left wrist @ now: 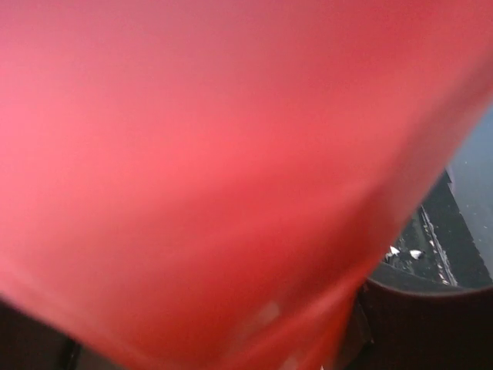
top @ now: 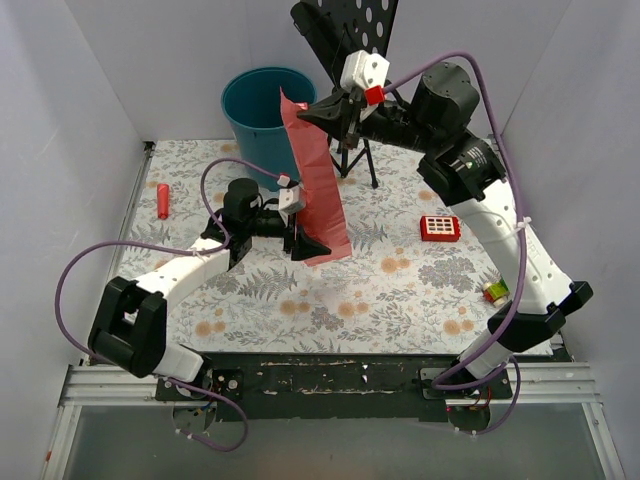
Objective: Put the trash bags into the trash bin
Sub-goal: Unfold the trash bag at the center of the board.
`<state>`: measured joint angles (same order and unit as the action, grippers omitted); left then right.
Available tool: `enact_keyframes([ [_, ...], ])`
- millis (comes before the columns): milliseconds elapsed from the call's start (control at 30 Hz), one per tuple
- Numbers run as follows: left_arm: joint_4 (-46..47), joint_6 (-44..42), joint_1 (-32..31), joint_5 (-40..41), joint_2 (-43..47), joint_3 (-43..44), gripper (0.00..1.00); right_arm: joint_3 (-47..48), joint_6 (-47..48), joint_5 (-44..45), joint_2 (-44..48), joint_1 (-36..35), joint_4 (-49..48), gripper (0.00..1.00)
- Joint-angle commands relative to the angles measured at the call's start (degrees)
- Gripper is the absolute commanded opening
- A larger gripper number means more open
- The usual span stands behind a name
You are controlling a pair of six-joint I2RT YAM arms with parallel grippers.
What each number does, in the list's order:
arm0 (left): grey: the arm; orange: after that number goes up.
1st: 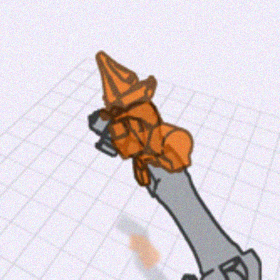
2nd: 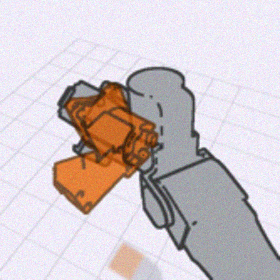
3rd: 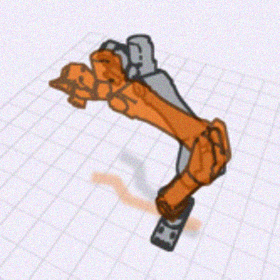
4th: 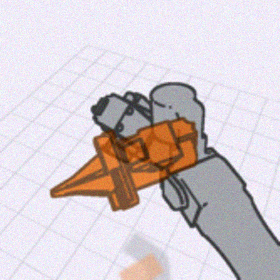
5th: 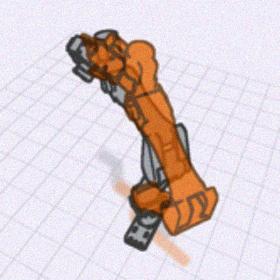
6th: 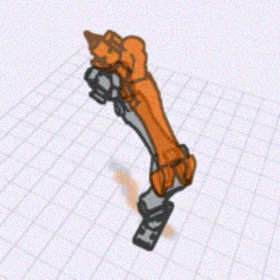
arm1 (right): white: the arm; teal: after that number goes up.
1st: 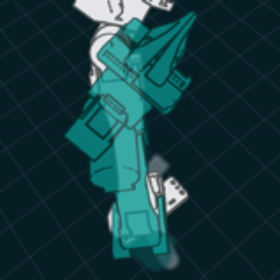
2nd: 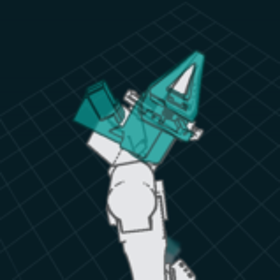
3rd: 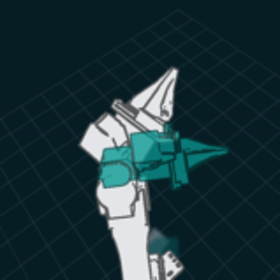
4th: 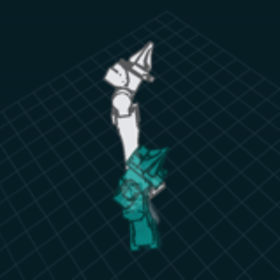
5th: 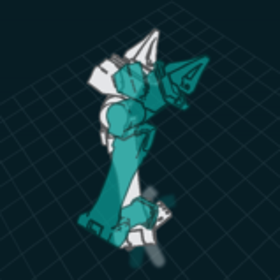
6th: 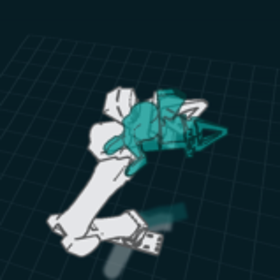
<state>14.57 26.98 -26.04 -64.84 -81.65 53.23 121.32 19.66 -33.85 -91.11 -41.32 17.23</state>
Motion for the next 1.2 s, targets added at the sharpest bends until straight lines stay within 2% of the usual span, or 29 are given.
enact_keyframes([
  [0,5.66,10.73,0.2,3.49,3.32,-5.14,0.58,-1.42,-0.15,6.76,-0.56,0.19,-7.9,0.01],
  [200,3.18,11.6,0.47,8.85,11.5,-12.88,0.54,-6.35,-3.04,8.88,-1.43,1.51,-14.68,0.01],
  [333,1.61,12.92,0.38,9.82,12.39,-13.07,0.43,-11.17,-5.33,10.28,-1.7,1.77,-18.88,0.01],
  [400,-1.02,11.79,0.47,9.38,12.56,-13.33,0.43,-13.29,-6.3,12.48,-1.7,2.12,-22.49,0.01],
  [567,-5.77,10.63,0.47,8.15,15.2,-17.98,0.39,-9.53,-8.23,14.86,-6.0,2.74,-24.53,0.01],
  [667,-8.41,10.72,0.82,9.55,16.69,-19.22,0.29,-9.08,-8.59,13.99,-7.59,2.82,-24.88,0.01],
  [700,-9.2,10.46,1.08,9.64,16.87,-19.31,0.23,-9.95,-8.76,14.24,-7.76,2.82,-25.32,0.01],
  [733,-10.08,10.2,1.26,10.17,16.78,-19.22,0.07,-11.0,-8.94,14.94,-8.03,2.74,-25.76,0.01],
  [767,-11.3,9.76,1.26,11.13,16.7,-18.78,0.0,-12.23,-8.85,15.73,-8.29,2.74,-25.85,0.01],
  [800,-12.19,9.58,1.26,11.31,16.78,-18.69,0.0,-14.07,-7.37,15.48,-8.64,2.82,-25.41,0.01],
  [833,-13.24,9.06,1.26,11.49,16.87,-18.26,0.0,-15.05,-5.18,15.39,-9.08,2.56,-24.62,0.04],
  [867,-14.21,8.44,1.34,11.75,17.05,-17.64,0.0,-15.41,-3.07,15.48,-9.78,2.13,-22.27,0.24],
  [900,-16.83,7.65,1.35,11.75,17.31,-16.94,0.0,-15.23,-1.66,15.65,-10.57,1.86,-18.68,0.39],
  [967,-20.87,5.98,1.52,11.49,17.49,-15.27,0.0,-15.67,-2.17,17.04,-11.02,2.03,-12.69,0.52],
  [1067,-26.85,5.62,2.31,10.88,16.44,-13.07,0.0,-18.91,-3.05,20.57,-8.92,2.73,-6.17,0.57],
  [1167,-30.56,5.89,4.33,6.85,13.8,-12.1,0.0,-29.7,-2.44,22.5,-1.73,3.44,-6.77,0.63],
])
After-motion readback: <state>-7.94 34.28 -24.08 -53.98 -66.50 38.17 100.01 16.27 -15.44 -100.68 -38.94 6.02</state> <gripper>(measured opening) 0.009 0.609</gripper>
